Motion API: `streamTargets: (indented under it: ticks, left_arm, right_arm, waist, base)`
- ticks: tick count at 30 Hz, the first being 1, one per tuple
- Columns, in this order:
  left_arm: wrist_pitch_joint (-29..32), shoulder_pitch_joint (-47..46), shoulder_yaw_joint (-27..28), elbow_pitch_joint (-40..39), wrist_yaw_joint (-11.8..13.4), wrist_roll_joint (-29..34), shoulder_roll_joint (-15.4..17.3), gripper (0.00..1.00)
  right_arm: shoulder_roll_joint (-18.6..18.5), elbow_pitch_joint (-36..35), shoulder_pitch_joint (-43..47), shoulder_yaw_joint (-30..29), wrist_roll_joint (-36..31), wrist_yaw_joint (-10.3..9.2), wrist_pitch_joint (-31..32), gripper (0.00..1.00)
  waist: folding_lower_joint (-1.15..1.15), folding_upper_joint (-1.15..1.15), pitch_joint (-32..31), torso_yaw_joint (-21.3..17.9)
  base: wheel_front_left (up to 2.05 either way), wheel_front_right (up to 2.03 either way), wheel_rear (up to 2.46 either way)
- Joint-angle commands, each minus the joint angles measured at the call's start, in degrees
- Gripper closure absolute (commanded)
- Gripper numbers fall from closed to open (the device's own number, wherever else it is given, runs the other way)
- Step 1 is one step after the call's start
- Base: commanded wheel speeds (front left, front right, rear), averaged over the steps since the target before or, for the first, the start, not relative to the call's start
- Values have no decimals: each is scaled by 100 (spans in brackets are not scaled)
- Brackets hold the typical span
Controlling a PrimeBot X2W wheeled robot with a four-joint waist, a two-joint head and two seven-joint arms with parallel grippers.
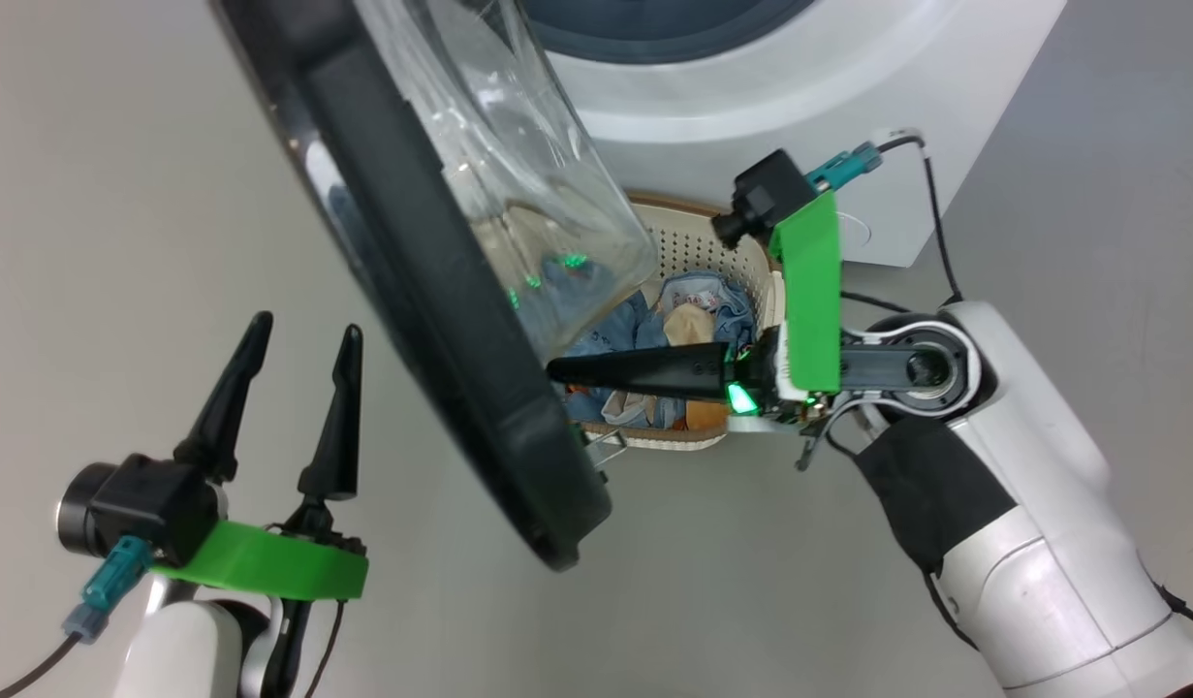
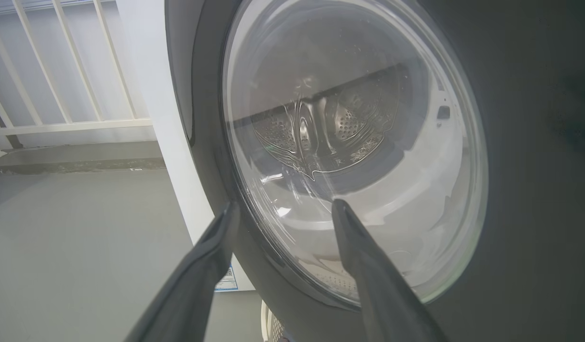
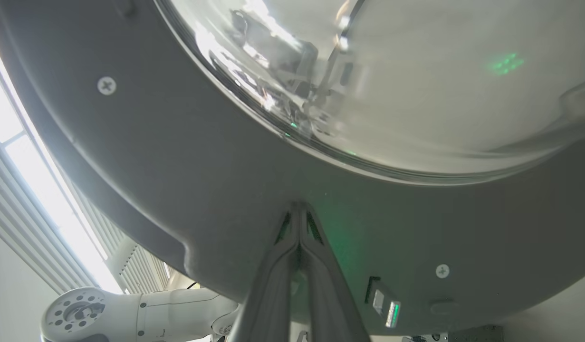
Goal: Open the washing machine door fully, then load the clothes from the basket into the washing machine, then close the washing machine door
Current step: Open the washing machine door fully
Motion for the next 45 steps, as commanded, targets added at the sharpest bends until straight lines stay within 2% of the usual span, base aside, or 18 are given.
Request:
streamTargets:
  ticks: [1, 12, 21, 30, 40, 45]
  left_arm:
    - [-35, -17, 211, -107, -8, -6, 140, 0]
    - [-35, -30, 257, -76, -8, -24, 109, 0]
    - [-35, -40, 333, -41, -8, -24, 96, 0]
    - [-35, 65, 422, 76, -8, -4, 151, 0]
    - [-35, 459, 587, 161, -8, 45, 278, 0]
    - [-35, 637, 643, 149, -8, 58, 348, 0]
  right_arm:
    - [196, -202, 82, 131, 78, 37, -43, 100]
    - [196, -95, -11, 980, 501, 37, -628, 100]
    - [120, -89, -33, 1401, 824, 37, -973, 100]
    - [-336, -360, 129, 1546, 1225, 37, -1487, 100]
    - [-1030, -911, 791, 1759, 1826, 37, -2203, 100]
    - [-1243, -1145, 992, 1854, 2016, 37, -2560, 100]
  waist:
    - [0, 0, 4, 3]
    - [0, 0, 27, 5]
    - [0, 0, 12, -38]
    - [0, 0, -284, -171]
    - [0, 0, -858, -431]
    - [0, 0, -1011, -550]
  base:
    - [0, 0, 0]
    - [0, 0, 0]
    - [0, 0, 0]
    - [0, 0, 0]
    - [0, 0, 0]
    - [0, 0, 0]
